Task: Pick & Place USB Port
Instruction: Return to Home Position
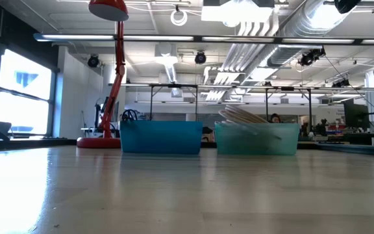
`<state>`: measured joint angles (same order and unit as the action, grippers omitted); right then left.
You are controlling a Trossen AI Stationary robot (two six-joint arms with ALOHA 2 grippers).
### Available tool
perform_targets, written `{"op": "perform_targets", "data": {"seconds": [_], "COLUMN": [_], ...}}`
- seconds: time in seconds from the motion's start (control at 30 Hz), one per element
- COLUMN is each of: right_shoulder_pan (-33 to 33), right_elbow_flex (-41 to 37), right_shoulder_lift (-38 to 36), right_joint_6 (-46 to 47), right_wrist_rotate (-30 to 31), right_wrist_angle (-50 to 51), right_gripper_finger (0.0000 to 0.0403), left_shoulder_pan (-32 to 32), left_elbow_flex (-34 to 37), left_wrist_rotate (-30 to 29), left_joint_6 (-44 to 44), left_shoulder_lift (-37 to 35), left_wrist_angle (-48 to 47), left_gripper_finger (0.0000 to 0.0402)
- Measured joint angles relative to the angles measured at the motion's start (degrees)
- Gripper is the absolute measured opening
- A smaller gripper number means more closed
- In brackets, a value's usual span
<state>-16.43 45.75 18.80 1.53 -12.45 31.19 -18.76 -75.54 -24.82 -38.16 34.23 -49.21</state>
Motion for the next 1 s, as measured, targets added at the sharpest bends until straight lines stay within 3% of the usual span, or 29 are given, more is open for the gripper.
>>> {"op": "perform_targets", "data": {"seconds": [0.3, 0.47, 0.77, 1.0], "right_shoulder_pan": [0.0, 0.0, 0.0, 0.0], "right_elbow_flex": [-8.71, -12.81, -20.29, -24.79], "right_shoulder_lift": [-2.57, -3.2, -3.2, -3.2], "right_joint_6": [-3.28, -0.2, -0.28, -0.49], "right_wrist_rotate": [0.32, 0.11, -1.45, -2.53], "right_wrist_angle": [-8.36, -11.67, -19.28, -23.0], "right_gripper_finger": [0.0, 0.0, 0.0, 0.0], "left_shoulder_pan": [0.0, 0.0, 0.0, 0.0], "left_elbow_flex": [15.7, 24.12, 34.14, 40.77], "left_wrist_rotate": [-0.26, 0.02, 2.62, 3.32], "left_joint_6": [-0.43, -0.27, 2.12, 5.42], "left_shoulder_lift": [-9.12, -15.26, -25.17, -27.11], "left_wrist_angle": [8.68, 12.53, 17.79, 19.76], "left_gripper_finger": [0.0002, 0.0002, 0.0002, 0.0002]}}
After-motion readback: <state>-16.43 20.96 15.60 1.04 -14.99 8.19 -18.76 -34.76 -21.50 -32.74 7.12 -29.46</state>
